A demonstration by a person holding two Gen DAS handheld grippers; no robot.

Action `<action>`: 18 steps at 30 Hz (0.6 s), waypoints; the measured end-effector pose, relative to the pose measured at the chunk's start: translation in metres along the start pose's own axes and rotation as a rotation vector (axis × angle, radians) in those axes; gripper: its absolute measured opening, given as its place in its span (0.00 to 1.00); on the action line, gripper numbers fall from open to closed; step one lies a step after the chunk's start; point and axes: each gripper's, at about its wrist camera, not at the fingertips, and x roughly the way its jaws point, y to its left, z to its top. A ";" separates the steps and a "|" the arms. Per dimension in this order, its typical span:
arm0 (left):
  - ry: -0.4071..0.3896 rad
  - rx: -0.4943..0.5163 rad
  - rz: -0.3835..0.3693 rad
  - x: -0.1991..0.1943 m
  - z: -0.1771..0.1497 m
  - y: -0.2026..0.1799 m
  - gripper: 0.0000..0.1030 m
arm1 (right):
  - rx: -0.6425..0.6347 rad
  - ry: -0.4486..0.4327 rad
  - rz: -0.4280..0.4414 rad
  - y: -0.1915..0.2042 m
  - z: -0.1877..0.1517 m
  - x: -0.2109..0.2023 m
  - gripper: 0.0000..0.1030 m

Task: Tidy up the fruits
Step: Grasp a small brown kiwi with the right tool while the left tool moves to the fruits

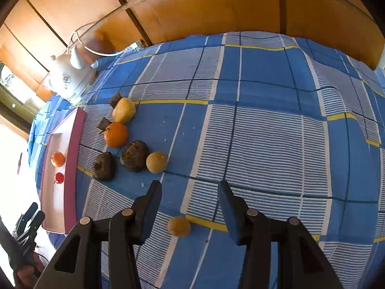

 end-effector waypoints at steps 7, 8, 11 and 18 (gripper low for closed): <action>0.005 0.090 -0.078 0.007 0.017 -0.038 0.72 | -0.003 0.004 0.018 0.003 0.002 0.000 0.47; 0.011 0.103 -0.093 0.009 0.020 -0.045 0.72 | -0.002 0.010 0.015 0.003 0.002 0.001 0.47; 0.013 0.145 -0.126 0.013 0.024 -0.063 0.71 | 0.015 0.037 0.018 0.000 0.001 0.004 0.47; 0.049 0.176 -0.163 0.025 0.029 -0.087 0.71 | -0.109 0.134 0.042 0.023 -0.009 0.018 0.47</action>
